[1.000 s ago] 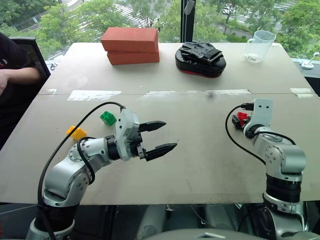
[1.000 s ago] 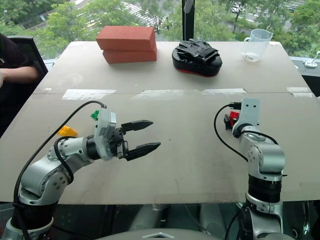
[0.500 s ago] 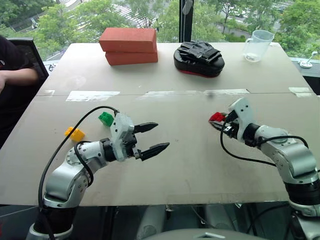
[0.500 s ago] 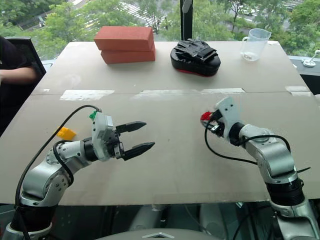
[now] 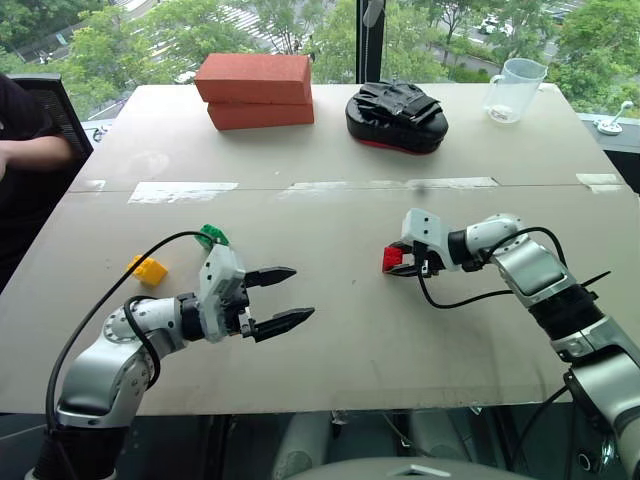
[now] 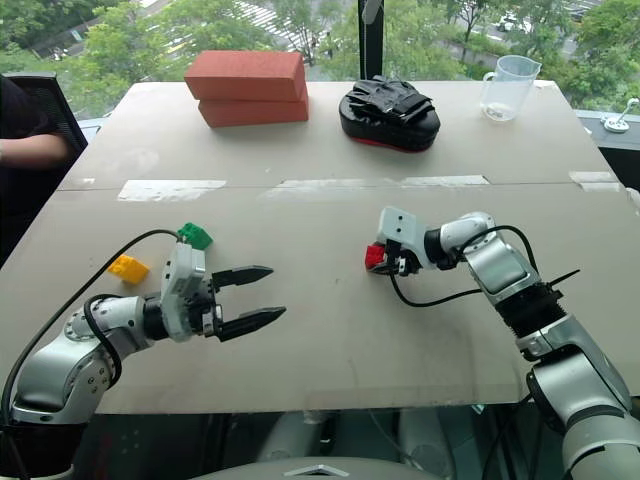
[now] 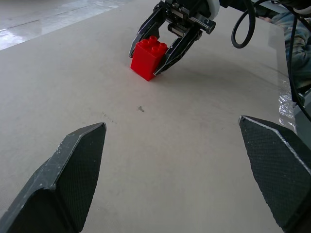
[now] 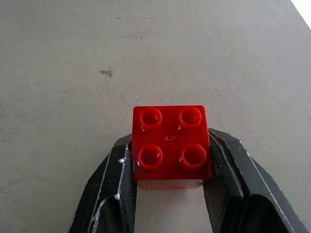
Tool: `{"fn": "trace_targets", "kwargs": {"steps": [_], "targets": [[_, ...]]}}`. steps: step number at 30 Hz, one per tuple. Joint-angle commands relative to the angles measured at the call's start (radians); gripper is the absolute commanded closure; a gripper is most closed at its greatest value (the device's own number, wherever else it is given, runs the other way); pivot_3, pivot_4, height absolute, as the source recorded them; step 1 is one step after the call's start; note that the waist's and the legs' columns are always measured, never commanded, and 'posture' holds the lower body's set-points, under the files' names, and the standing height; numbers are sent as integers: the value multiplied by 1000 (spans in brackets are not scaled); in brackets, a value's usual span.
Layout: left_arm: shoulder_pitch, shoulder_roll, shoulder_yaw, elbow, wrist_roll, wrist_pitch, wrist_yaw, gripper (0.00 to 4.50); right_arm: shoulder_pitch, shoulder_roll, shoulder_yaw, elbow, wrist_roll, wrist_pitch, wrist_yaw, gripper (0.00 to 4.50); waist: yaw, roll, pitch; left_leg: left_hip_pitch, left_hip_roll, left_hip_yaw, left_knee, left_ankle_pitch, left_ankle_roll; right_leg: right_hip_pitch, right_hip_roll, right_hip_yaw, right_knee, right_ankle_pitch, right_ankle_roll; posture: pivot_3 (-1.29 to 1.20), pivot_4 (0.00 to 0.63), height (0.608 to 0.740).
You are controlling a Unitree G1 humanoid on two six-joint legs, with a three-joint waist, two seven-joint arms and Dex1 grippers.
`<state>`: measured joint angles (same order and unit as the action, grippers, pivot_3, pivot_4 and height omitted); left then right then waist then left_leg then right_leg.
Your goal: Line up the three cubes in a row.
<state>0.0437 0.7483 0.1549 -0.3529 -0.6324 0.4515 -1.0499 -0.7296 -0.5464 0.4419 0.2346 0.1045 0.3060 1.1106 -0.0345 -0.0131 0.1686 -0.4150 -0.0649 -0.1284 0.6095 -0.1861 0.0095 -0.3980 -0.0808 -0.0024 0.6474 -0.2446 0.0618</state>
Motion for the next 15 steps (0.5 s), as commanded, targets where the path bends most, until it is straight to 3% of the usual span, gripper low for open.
{"fn": "trace_targets", "kwargs": {"steps": [1,13,15], "targets": [[17,10,32,-53,-11,-16,-3,0,-47,18,-20,37,-18,-45,31,3176,0,0,0,0,0,0,0,0,0,0,0,0,0,0,0,0,150,740],[47,14,45,-68,-5,-32,-10,0,-145,75,-17,246,-52,-134,153,3176,-1,0,0,1,0,-1,0,0,0,0,1,0,0,1,-1,0,150,740],[53,14,48,-74,-7,-29,-6,0,-150,83,-22,275,-58,-154,162,2133,-1,0,0,1,0,0,0,0,0,0,1,0,0,1,-1,0,150,740]]}}
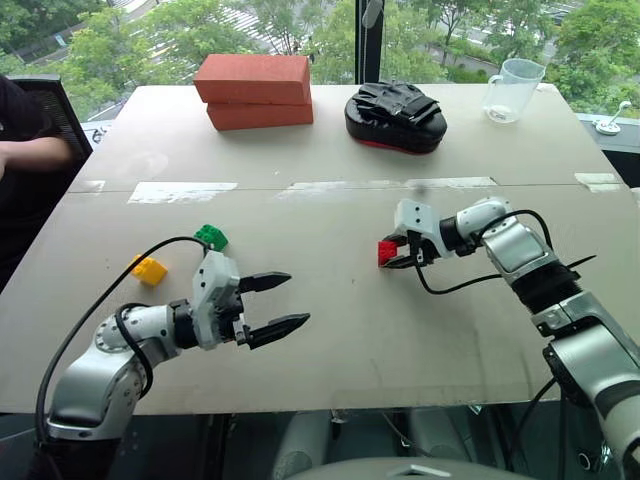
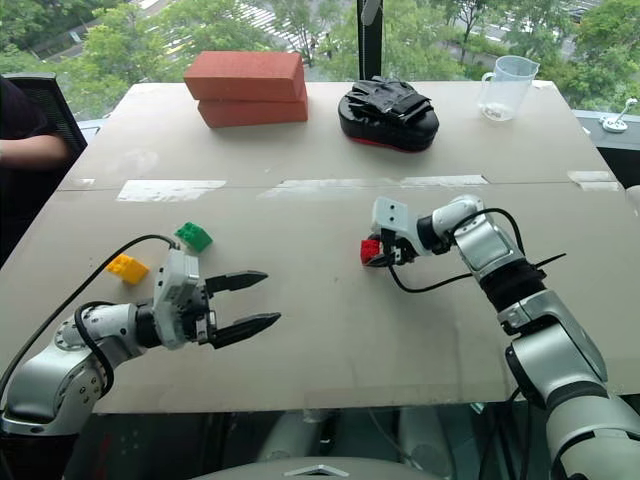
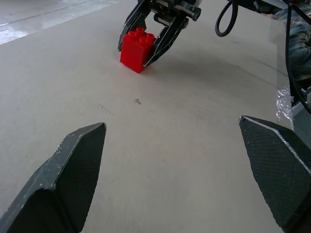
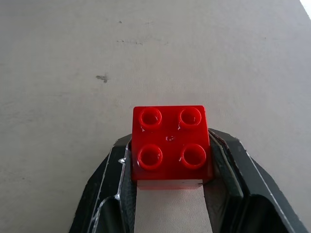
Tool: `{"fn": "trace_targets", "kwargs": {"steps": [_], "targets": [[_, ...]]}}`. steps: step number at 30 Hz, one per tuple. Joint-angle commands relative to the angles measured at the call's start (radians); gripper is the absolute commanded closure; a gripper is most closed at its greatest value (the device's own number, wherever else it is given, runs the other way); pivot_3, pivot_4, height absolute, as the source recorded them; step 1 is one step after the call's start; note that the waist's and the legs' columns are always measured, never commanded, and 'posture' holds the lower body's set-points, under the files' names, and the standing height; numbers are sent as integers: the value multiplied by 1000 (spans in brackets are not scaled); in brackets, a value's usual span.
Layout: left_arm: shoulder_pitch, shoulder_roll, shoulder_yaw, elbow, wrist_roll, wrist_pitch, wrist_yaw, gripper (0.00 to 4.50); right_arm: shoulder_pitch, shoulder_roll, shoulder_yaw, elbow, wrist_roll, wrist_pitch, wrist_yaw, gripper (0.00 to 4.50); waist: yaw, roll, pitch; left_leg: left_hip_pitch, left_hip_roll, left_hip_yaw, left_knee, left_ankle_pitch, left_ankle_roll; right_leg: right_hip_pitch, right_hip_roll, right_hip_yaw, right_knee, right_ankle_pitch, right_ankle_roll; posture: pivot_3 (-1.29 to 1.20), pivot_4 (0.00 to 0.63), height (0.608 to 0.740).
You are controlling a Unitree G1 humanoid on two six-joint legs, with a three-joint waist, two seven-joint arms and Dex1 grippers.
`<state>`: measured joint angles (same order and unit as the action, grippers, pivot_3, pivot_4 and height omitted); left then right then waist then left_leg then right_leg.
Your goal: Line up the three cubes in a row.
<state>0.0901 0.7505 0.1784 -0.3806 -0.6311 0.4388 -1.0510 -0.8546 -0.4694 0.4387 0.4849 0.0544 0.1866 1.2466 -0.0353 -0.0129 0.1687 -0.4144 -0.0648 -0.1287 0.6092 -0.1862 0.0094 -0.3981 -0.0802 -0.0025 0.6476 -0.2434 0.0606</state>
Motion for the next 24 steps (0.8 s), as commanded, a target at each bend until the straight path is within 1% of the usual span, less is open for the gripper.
{"fn": "trace_targets", "kwargs": {"steps": [1,2,5,9,13,15,18,21,24], "targets": [[11,12,28,-53,-12,-12,-1,0,-26,9,-22,37,-5,-36,39,1728,0,0,0,0,0,0,0,0,0,0,0,0,0,0,0,0,150,740],[18,12,33,-59,-15,-10,2,0,-24,9,-23,48,-4,-49,56,1205,0,0,0,0,0,0,0,0,0,0,0,0,0,0,0,0,150,740],[44,11,56,-75,-21,-5,16,0,-14,10,-45,47,8,-86,69,20,-1,0,0,0,0,1,0,0,0,0,0,1,0,0,0,0,150,740],[61,-10,110,-74,-51,32,79,0,17,-8,-97,-66,52,-72,76,20,0,1,0,0,0,0,0,0,0,0,0,0,0,0,0,0,150,740],[37,-57,152,-52,-29,47,214,0,100,-39,-168,-320,133,70,36,20,4,1,1,0,0,-1,0,0,0,0,0,0,0,0,0,0,150,740],[17,-86,167,-36,-33,62,275,0,195,-62,-218,-509,165,146,-34,20,13,0,0,0,0,-1,0,0,0,0,0,0,0,0,0,0,150,740],[-28,-114,177,-7,-37,79,340,0,302,-75,-274,-694,175,258,-154,20,26,0,0,-1,0,-2,0,0,0,0,-1,0,0,0,0,0,150,740],[-108,-125,168,63,42,92,459,0,368,-29,-339,-844,232,378,-288,20,30,0,0,-1,0,-2,0,0,0,0,-1,0,0,0,0,0,150,740],[-203,-133,164,129,113,138,600,0,465,16,-407,-1042,369,416,-339,20,32,-1,0,0,0,-2,1,0,0,0,0,-1,1,1,1,0,150,740]]}}
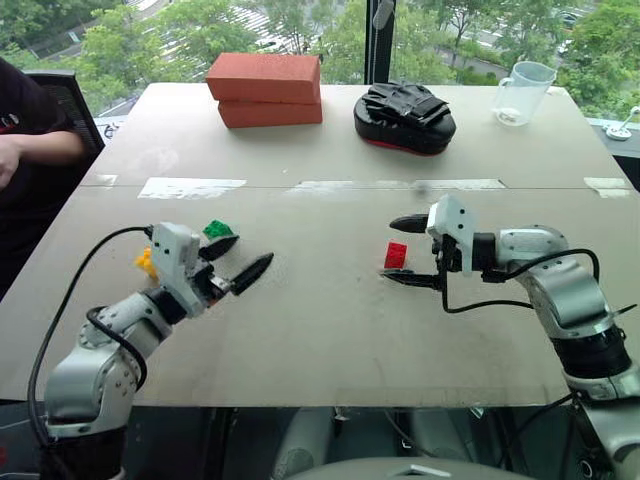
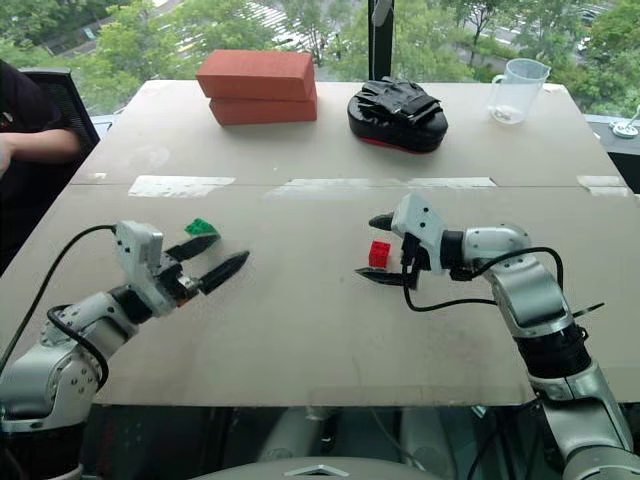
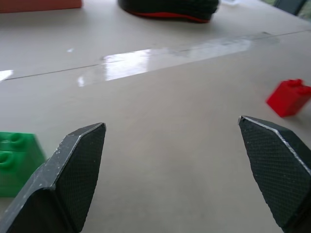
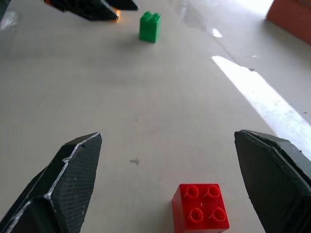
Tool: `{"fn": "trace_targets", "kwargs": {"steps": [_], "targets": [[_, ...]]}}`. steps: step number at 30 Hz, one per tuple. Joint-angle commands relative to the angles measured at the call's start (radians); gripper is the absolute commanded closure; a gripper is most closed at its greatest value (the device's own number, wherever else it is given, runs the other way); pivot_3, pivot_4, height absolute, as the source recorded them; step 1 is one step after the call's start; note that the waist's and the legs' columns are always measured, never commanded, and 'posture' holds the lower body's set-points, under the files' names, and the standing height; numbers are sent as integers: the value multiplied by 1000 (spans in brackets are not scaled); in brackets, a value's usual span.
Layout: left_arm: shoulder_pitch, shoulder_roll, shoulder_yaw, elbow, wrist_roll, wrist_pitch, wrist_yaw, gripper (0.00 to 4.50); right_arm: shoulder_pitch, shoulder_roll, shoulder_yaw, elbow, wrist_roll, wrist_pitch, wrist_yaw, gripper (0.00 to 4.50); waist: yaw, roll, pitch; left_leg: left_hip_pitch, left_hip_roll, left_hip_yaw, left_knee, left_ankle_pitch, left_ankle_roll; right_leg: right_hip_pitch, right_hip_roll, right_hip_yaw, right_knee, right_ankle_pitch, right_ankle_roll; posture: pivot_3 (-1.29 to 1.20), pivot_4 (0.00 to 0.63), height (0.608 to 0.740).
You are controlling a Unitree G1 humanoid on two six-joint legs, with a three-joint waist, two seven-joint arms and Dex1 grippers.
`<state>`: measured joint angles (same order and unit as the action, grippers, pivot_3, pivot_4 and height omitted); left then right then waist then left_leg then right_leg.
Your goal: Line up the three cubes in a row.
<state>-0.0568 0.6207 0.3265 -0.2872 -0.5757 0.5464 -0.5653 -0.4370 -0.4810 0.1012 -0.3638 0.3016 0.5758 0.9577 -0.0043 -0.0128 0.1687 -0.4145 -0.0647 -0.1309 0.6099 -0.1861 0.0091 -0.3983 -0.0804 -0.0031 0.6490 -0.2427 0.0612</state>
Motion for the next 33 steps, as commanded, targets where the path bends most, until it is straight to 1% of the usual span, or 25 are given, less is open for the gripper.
{"fn": "trace_targets", "kwargs": {"steps": [1,3,5,8,12,13,14,18,21,23,24,25,26,28,29,31,32,33], "targets": [[-82,-4,13,49,74,42,142,0,86,23,-83,-256,152,20,-50,20,1,-1,0,0,0,-1,0,0,0,0,0,0,0,0,0,0,150,740],[-121,7,-3,74,96,70,164,0,143,0,-102,-340,193,31,-61,20,1,-1,-1,0,0,0,0,0,0,0,0,0,0,0,0,0,150,740],[-163,27,-20,115,119,86,162,0,173,-17,-121,-382,229,49,-80,20,1,-1,-1,0,-1,1,0,0,0,0,0,1,-1,0,1,0,150,740],[-236,87,-65,205,160,101,111,0,213,-56,-144,-412,254,55,-102,20,0,-2,0,0,-1,1,1,0,0,0,0,0,-1,1,1,0,150,740],[-324,205,-151,343,200,91,-56,0,249,-119,-165,-429,270,47,-111,20,-6,-2,0,0,0,1,1,0,0,0,1,0,0,0,1,0,150,740],[-346,227,-171,383,221,62,-91,0,253,-128,-169,-433,276,45,-113,20,-7,-3,0,0,0,1,1,0,0,0,1,0,0,0,1,0,150,740],[-369,243,-189,423,237,42,-121,0,258,-136,-172,-437,282,41,-114,20,-9,-2,0,0,0,2,1,0,0,0,1,0,0,0,1,0,150,740],[-445,287,-292,565,288,59,-259,0,284,-175,-175,-447,271,18,-119,20,-8,-3,0,0,0,2,0,0,0,0,1,0,-1,0,1,0,150,740],[-481,279,-334,636,322,46,-298,849,303,-193,-187,-457,273,12,-132,0,-8,-3,0,-1,0,2,0,0,0,0,0,0,-2,0,1,0,150,740],[-502,263,-339,667,331,31,-310,1717,313,-204,-195,-465,277,9,-141,0,-7,-4,1,-1,0,2,0,0,0,0,0,0,-2,0,1,0,150,740],[-510,257,-340,679,337,25,-313,2372,318,-208,-200,-469,280,9,-146,0,-7,-5,1,-1,0,2,0,0,0,0,0,0,-2,0,1,0,150,740],[-515,253,-341,688,344,11,-320,2836,323,-212,-204,-474,283,9,-152,0,-7,-5,1,-1,0,1,0,0,0,0,0,-1,-2,0,1,0,150,740],[-519,248,-341,695,349,-8,-327,3208,327,-214,-207,-478,286,9,-158,0,-6,-5,1,-1,0,1,0,0,0,0,0,-1,-2,0,1,0,150,740],[-525,232,-325,675,320,-38,-380,3172,340,-219,-213,-488,290,10,-170,0,-6,-5,1,-1,0,1,0,0,0,0,-1,-1,-2,0,1,0,150,740],[-525,222,-315,644,287,-63,-434,3172,348,-221,-218,-494,292,10,-176,0,-6,-6,1,-1,0,1,0,0,0,0,-1,-1,-2,0,1,0,150,740],[-535,208,-313,566,210,-45,-555,3172,366,-224,-231,-505,299,13,-188,0,-2,-7,2,-2,0,1,1,0,0,0,-1,-1,-2,0,1,0,150,740],[-542,207,-338,534,199,-51,-616,3172,377,-227,-239,-511,304,15,-194,0,0,-8,3,-2,0,1,1,0,0,0,-2,-1,-2,0,1,0,150,740],[-551,204,-393,504,216,-94,-697,3172,392,-228,-253,-518,311,23,-207,0,1,-9,3,-3,0,1,1,0,0,0,-5,-1,-2,0,1,0,150,740]]}}
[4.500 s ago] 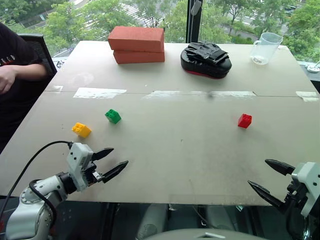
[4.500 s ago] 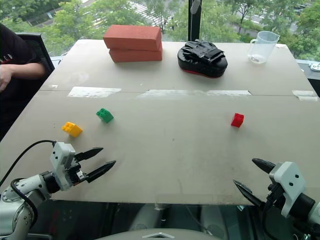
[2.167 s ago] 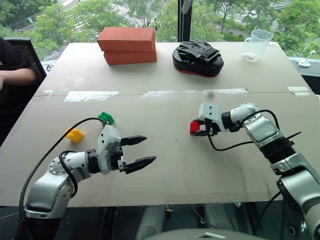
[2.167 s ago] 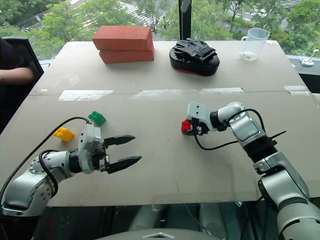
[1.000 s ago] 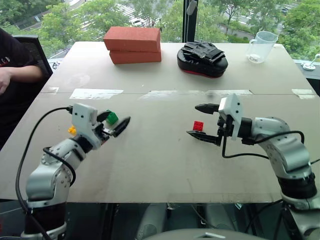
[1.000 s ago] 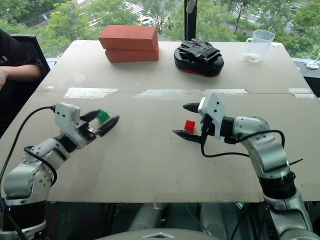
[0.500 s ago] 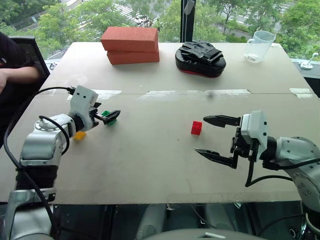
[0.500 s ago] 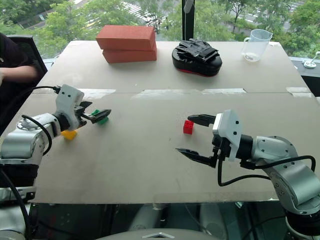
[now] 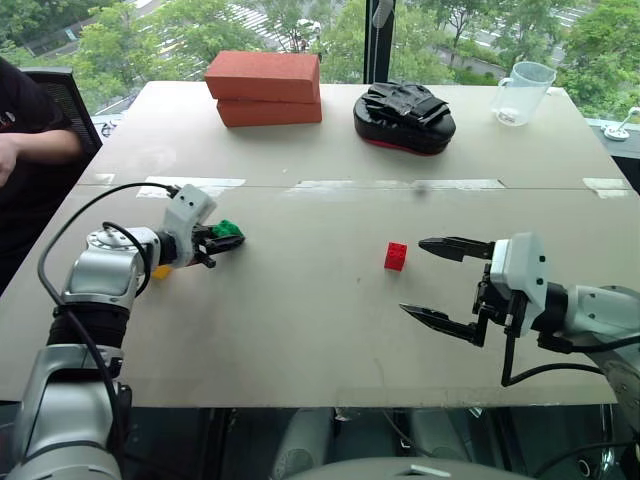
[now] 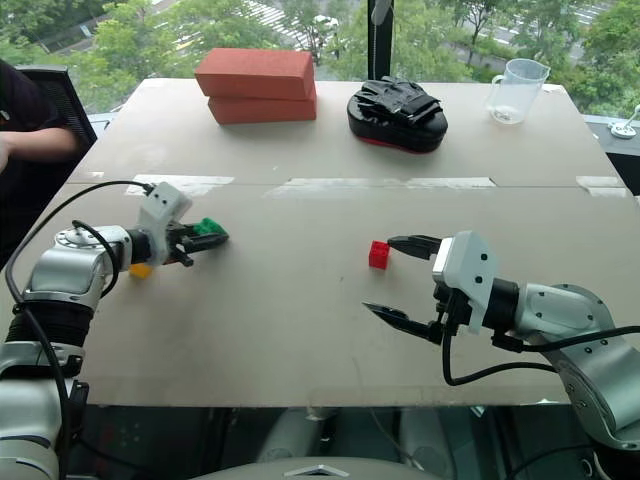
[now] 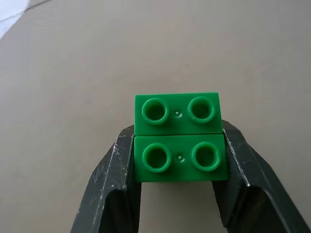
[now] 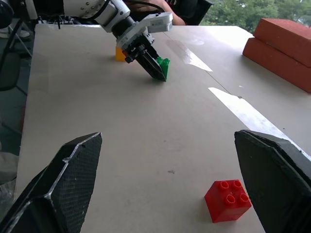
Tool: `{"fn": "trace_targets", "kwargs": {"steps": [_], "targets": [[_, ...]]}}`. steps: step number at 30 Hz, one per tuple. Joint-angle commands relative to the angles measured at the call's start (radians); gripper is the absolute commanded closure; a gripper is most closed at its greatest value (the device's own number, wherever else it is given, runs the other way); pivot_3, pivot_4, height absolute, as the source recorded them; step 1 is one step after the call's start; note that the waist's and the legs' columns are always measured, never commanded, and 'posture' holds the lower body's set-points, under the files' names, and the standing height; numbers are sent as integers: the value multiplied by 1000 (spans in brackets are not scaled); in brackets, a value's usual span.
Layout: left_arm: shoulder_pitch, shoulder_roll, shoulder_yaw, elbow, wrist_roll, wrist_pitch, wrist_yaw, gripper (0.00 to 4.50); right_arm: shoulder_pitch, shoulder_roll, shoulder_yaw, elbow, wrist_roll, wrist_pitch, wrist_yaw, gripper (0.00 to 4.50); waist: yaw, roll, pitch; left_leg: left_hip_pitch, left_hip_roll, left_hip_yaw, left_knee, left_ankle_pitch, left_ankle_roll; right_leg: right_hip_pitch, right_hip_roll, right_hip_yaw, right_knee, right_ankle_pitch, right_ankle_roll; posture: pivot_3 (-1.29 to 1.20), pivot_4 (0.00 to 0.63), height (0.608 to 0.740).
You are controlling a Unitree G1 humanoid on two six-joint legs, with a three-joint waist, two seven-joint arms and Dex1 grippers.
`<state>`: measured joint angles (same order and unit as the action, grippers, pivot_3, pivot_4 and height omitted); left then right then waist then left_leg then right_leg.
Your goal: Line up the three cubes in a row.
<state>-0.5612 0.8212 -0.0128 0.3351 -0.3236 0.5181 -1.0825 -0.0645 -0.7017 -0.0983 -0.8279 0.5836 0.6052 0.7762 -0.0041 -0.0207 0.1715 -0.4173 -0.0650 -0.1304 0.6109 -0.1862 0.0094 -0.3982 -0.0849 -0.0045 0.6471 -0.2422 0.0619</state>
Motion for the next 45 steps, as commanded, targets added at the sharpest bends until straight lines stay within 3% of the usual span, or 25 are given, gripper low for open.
{"fn": "trace_targets", "kwargs": {"steps": [1,5,12,27,43,45], "targets": [[-56,0,-105,-132,-9,-121,-245,3172,32,-7,-67,-59,35,-2,-40,0,3,-1,1,0,0,0,0,0,0,0,-1,0,0,0,0,0,150,740],[-157,-82,-252,-47,108,-270,-332,3172,108,-26,-114,-84,40,-6,-50,0,7,-1,1,0,-1,2,0,0,0,0,-1,1,0,0,0,0,150,740],[-324,-210,-361,184,247,-441,-376,3172,251,-42,-221,-121,66,-24,-45,0,3,-2,1,0,0,2,2,0,1,1,4,0,0,0,0,0,150,740],[-423,-327,-362,469,361,-658,-368,3172,374,-35,-262,-188,64,-28,-111,0,-6,-3,2,0,0,2,6,0,1,3,5,-1,2,-1,5,0,150,740],[-516,-389,-352,669,418,-749,-365,3172,420,-45,-276,-202,59,-46,-125,0,-6,-3,2,1,-1,2,9,0,2,3,5,-1,6,-1,7,0,150,740],[-517,-390,-348,668,417,-736,-375,2134,417,-46,-273,-201,59,-46,-125,0,-6,-3,2,1,-1,3,9,0,2,3,5,-1,6,-1,7,0,150,740]]}}
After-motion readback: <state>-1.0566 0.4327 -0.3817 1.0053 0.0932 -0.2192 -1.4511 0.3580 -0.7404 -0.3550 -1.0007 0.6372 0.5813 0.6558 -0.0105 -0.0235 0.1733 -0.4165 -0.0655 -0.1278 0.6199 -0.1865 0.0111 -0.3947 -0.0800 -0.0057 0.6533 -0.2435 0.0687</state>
